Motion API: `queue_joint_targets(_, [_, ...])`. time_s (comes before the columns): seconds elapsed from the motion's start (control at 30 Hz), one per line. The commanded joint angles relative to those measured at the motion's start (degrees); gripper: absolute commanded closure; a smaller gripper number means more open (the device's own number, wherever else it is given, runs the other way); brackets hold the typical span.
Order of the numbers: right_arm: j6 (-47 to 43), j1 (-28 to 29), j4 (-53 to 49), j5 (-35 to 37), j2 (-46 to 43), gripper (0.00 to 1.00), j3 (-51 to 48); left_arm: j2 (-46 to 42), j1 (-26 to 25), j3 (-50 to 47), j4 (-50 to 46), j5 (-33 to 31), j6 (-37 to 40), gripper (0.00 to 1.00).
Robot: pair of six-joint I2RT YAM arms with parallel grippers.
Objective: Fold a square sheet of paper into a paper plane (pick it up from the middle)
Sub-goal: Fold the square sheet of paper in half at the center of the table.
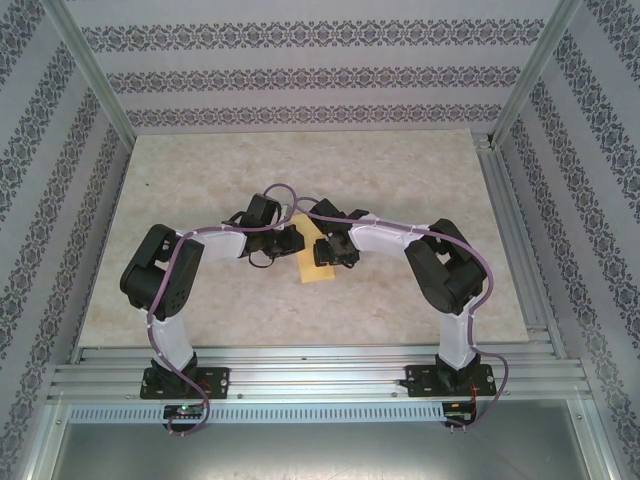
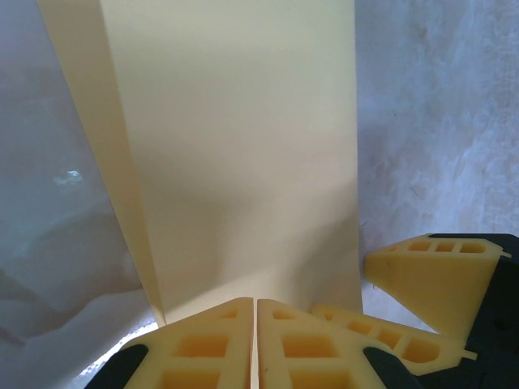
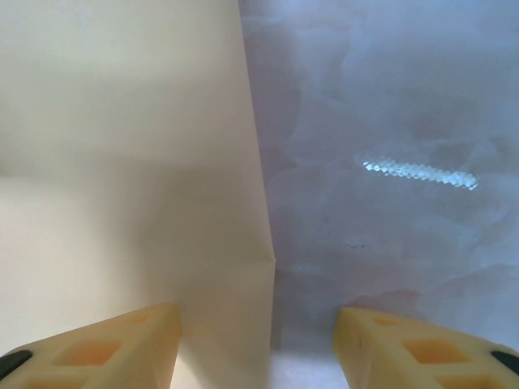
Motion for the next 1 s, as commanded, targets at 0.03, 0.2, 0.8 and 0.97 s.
queue_joint_targets(0.03, [0.23, 0.36, 2.13, -2.01, 5.81, 0.43, -3.54, 1.38, -0.7, 0.85, 0.19, -0.12, 0.26, 0.88])
queue_joint_targets(0.2, [0.43, 0.32, 2.13, -2.02, 5.99, 0.43, -3.45, 1.96, -0.74, 0.79, -0.2, -0.84, 0.29, 0.89])
queue_joint_targets(0.8, [0.96, 0.34, 2.36, -2.11, 6.08, 0.42, -3.37, 3.89, -0.7, 0.86, -1.54, -2.57, 0.68, 0.9])
queue_joint_targets(0.97, [1.19, 0.18, 2.34, -2.44, 5.29, 0.42, -3.27, 4.19, -0.7, 1.23, -3.28, -4.11, 1.23, 0.9])
